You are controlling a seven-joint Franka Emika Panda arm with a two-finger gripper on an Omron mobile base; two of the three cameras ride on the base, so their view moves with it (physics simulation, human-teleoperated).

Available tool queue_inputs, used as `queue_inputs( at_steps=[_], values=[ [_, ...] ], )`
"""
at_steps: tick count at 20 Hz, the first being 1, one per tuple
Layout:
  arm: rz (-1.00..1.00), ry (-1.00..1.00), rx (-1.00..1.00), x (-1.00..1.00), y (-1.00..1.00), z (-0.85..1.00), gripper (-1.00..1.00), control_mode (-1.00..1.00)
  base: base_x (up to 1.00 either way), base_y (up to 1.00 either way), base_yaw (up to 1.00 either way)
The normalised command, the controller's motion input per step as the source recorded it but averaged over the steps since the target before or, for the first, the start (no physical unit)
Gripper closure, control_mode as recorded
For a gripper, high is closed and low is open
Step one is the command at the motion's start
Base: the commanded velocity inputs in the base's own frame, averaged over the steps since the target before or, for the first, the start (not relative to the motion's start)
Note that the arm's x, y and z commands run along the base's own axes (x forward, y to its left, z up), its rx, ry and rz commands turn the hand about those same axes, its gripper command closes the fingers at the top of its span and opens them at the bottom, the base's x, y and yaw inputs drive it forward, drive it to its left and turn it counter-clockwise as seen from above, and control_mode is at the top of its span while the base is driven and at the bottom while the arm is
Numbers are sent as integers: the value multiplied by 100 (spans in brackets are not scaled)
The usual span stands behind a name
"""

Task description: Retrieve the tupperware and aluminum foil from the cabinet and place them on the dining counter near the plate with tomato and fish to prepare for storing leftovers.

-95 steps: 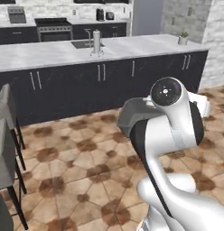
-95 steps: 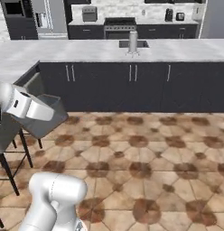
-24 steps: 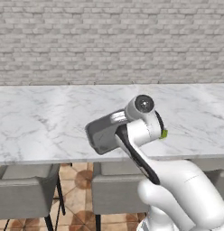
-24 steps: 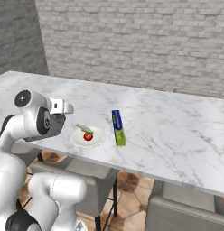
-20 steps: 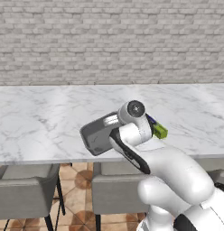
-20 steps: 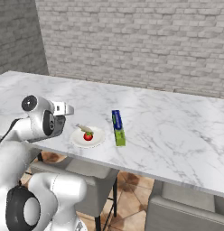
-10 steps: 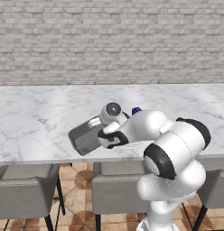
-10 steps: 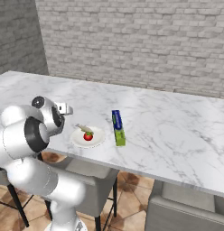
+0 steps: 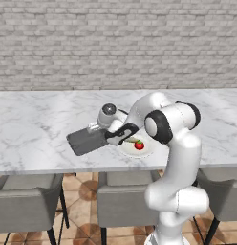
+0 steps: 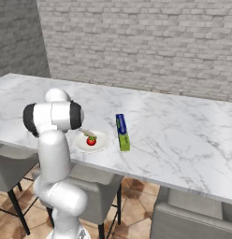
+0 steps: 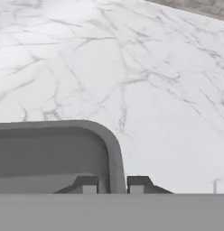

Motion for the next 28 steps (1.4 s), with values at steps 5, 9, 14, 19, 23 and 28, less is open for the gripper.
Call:
queue_inputs(
  at_steps=[5, 9, 14, 19, 23, 28],
  values=[
    [0, 7, -3, 65, 21, -74, 100, -100, 0, 0, 0],
    [0, 5, -1, 36, 1, -49, -100, -100, 0, 0, 0],
    [0, 16, 0, -5, -5, 39, -100, -100, 0, 0, 0],
    [0, 15, 0, -55, -26, 84, -100, -100, 0, 0, 0],
    [0, 7, 0, -77, -49, 92, -100, -100, 0, 0, 0],
    [0, -5, 1, -100, -71, 67, -100, -100, 0, 0, 0]
  ],
)
